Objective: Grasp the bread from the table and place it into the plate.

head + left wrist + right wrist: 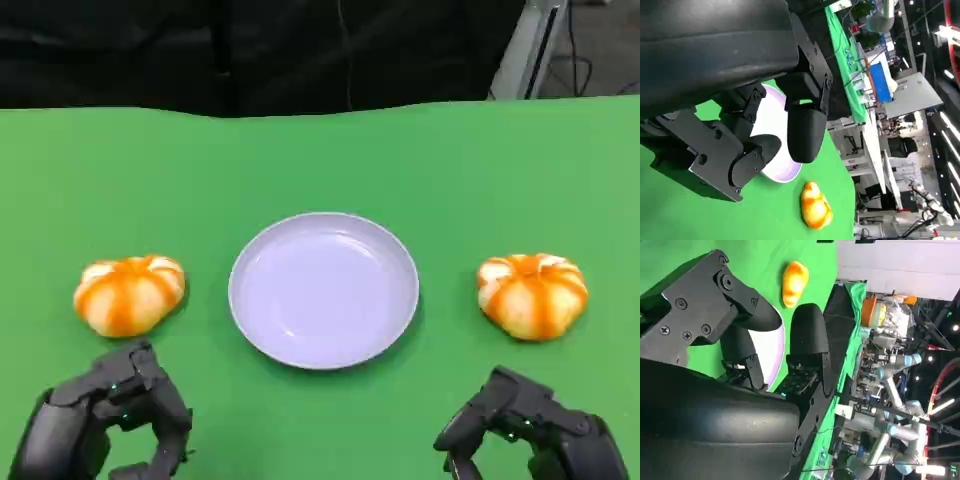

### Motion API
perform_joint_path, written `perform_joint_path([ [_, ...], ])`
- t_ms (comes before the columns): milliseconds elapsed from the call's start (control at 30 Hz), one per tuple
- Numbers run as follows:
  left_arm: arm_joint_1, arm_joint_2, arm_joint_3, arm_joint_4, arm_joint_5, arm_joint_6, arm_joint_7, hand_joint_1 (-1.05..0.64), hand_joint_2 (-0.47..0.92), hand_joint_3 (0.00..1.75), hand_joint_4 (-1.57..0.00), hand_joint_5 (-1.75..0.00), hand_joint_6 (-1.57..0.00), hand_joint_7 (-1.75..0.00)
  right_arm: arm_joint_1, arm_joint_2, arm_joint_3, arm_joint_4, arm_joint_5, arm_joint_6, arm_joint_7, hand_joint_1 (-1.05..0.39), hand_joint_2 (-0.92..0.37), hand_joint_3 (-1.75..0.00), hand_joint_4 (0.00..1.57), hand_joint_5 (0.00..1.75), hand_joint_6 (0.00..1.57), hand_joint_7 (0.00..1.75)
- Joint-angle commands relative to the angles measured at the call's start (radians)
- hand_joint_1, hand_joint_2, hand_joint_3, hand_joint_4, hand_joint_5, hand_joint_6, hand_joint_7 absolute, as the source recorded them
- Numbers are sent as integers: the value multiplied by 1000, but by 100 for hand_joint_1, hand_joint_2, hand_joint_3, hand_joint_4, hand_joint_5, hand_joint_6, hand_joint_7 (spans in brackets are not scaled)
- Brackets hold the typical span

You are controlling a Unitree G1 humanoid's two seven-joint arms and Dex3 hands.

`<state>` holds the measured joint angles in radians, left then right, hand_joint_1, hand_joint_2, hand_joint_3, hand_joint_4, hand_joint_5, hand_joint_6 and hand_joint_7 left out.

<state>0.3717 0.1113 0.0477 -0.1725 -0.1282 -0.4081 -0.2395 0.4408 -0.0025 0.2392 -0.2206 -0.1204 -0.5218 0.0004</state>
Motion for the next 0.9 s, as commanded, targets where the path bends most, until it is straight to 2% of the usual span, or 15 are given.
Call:
perform_joint_path([
  [33,-3,7,9,-4,-7,4,1,3,56,112,-79,-175,-72,-162,1,-3,-4,-10,2,-1,0,-11,-36,-128,67,163,74,137],
  [433,-9,1,9,0,-39,11,-9,3,52,119,-80,-175,-73,-163,4,-2,-3,-12,-3,1,-4,-11,-35,-129,67,163,74,137],
  [467,-12,-3,7,0,-63,20,-16,6,55,118,-76,-167,-72,-148,3,-2,-3,-11,-3,-1,-3,-11,-35,-129,67,163,74,137],
  [533,-15,-1,4,-8,-92,45,-25,7,57,118,-74,-163,-72,-139,4,-2,-4,-12,-6,0,-4,-11,-35,-129,67,163,74,137],
  [567,-17,5,4,-14,-93,59,-26,3,60,102,-65,-150,-69,-121,4,-2,-4,-14,-8,2,-5,-11,-36,-128,67,162,74,136],
  [633,-24,20,6,-19,-70,75,-24,0,65,89,-60,-142,-70,-106,4,-2,-5,-13,-8,2,-5,-12,-36,-128,67,162,74,136],
  [733,-35,59,12,-58,18,151,-1,-6,70,65,-41,-117,-50,-70,4,0,-5,-12,-1,6,-4,-12,-36,-127,67,163,74,136],
  [767,-35,64,12,-70,32,170,3,-6,78,47,-39,-107,-48,-56,4,1,-6,-12,-1,8,-4,-12,-36,-127,67,163,74,137],
  [833,-35,65,13,-82,41,188,6,-6,84,36,-37,-102,-48,-47,4,1,-6,-12,-1,8,-5,-12,-36,-127,67,163,74,137],
  [867,-47,102,12,-99,136,205,22,-6,85,33,-37,-101,-48,-45,6,3,-3,-14,1,13,-4,-12,-36,-127,67,163,74,137],
  [900,-56,128,12,-113,209,218,33,-21,89,23,-26,-84,-41,-32,7,5,-1,-16,2,17,-4,-12,-36,-128,67,163,74,138],
])
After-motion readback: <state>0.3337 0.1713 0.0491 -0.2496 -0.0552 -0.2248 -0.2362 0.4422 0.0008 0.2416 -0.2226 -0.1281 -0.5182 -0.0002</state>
